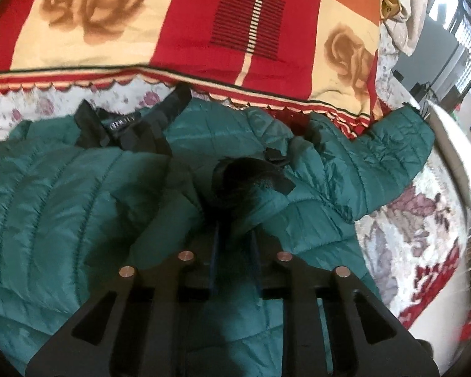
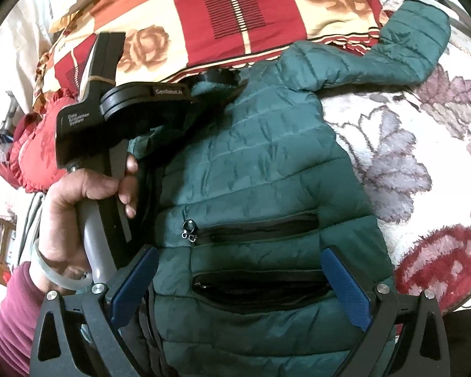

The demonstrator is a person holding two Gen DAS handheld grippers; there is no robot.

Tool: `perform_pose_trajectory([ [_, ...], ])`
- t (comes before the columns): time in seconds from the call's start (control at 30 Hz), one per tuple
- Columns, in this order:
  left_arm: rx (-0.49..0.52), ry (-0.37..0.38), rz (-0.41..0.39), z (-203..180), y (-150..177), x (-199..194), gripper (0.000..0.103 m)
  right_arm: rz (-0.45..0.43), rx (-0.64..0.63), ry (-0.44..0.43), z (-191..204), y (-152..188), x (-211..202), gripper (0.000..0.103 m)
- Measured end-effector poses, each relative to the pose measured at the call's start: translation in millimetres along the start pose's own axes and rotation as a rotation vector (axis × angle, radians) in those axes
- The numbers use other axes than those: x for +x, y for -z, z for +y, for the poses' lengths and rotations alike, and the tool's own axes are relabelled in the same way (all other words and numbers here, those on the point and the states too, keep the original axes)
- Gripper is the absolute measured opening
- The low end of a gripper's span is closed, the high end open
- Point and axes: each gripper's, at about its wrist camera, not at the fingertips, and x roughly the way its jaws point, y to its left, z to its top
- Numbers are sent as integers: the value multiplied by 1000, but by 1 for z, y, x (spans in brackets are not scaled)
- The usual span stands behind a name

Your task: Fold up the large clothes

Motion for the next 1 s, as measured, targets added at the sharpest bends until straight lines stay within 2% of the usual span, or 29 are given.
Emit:
perform_pose_trajectory([
  [0.07, -8, 53, 13, 0, 1, -1, 44, 1, 9, -2, -2, -1, 0, 103],
  [0.1, -18, 101, 22, 1, 1, -3, 58, 0, 12, -4, -2, -3, 0, 103],
  [0.13, -25, 133, 29, 1, 1, -6, 67, -1, 14, -6, -2, -4, -1, 103],
  [0.17, -31, 178, 45, 1, 1, -11, 70, -4, 18, -10, -2, -6, -2, 103],
  [0.23, -22, 221, 65, 3, -1, -23, 70, -14, 22, -13, -4, -12, -5, 103],
  [0.37, 3, 203, 25, 21, -4, -67, 70, -35, 13, -34, 5, -35, -6, 103],
  [0.53, -48, 64, -65, 86, -4, -127, 71, -32, 30, -130, 24, -77, 14, 103],
  [0.7, -157, -68, -103, 163, 14, -161, 71, 34, 204, -276, 28, -118, 69, 103],
  [0.8, -226, -100, -103, 200, 28, -170, 70, 54, 250, -232, 29, -132, 97, 103],
  [0.9, -274, -129, -118, 226, 42, -175, 70, 80, 234, -208, 36, -142, 119, 102],
  [0.97, -303, -140, -122, 239, 46, -174, 70, 91, 173, -197, 44, -146, 130, 76],
  [1.0, -320, -144, -121, 246, 49, -173, 70, 99, 151, -179, 47, -148, 133, 50],
])
